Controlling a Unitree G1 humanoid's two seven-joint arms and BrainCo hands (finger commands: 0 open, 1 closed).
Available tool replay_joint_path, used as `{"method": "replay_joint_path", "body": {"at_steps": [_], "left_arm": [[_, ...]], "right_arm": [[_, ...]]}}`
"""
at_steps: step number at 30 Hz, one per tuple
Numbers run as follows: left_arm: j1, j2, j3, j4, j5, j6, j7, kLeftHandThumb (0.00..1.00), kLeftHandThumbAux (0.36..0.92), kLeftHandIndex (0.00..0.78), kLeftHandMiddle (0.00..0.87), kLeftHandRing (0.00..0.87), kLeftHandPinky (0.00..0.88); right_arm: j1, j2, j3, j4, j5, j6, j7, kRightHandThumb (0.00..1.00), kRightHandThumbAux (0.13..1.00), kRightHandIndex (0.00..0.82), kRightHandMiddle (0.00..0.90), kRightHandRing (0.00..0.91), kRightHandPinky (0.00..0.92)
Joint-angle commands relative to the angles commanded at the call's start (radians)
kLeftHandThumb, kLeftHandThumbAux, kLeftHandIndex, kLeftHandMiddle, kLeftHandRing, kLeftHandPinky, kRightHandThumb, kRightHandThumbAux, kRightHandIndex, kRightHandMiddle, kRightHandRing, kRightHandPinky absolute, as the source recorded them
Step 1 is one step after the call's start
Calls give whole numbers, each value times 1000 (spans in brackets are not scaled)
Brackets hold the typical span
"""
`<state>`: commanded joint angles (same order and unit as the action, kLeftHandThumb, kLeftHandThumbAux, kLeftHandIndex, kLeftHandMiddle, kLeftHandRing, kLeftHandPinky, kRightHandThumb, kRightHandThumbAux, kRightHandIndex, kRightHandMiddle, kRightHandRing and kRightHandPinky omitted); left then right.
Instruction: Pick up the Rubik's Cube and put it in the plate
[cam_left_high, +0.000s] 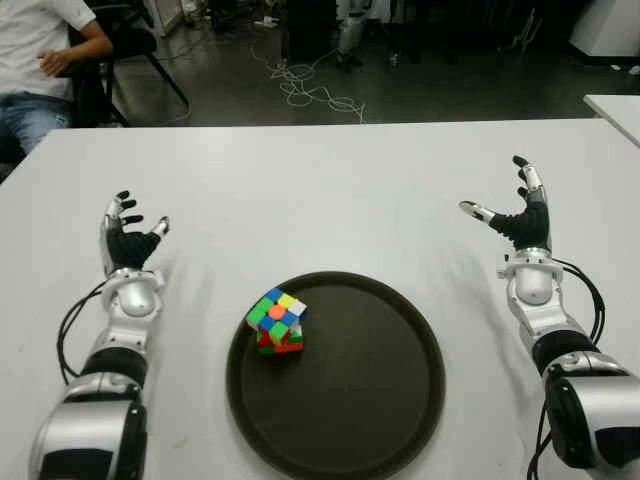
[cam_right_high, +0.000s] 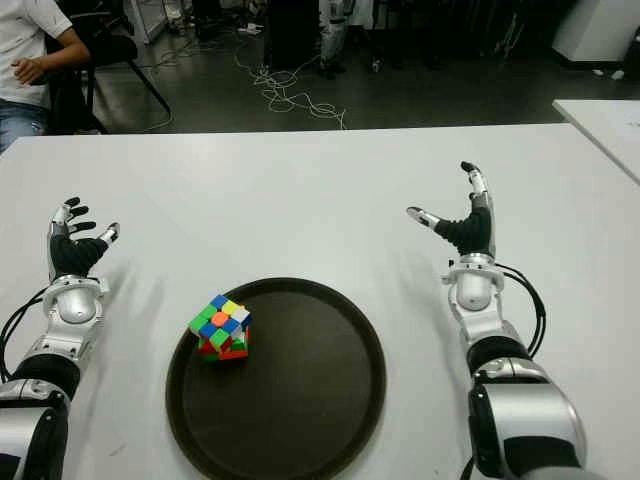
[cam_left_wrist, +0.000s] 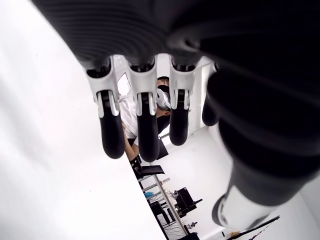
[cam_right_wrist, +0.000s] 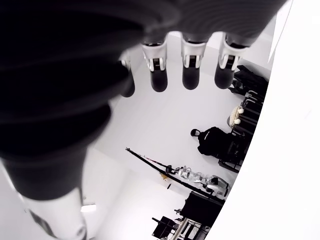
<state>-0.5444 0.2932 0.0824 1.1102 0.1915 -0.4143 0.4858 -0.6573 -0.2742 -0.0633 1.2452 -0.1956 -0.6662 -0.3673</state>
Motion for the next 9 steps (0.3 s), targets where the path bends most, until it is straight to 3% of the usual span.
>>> {"method": "replay_joint_path", "body": {"at_steps": [9], "left_arm": [[-3, -3, 1, 3, 3, 3, 8, 61, 793, 181, 229, 270, 340]], "right_arm": [[-1, 1, -7, 5, 13, -3, 20, 0, 819, 29, 12, 0, 13]]}}
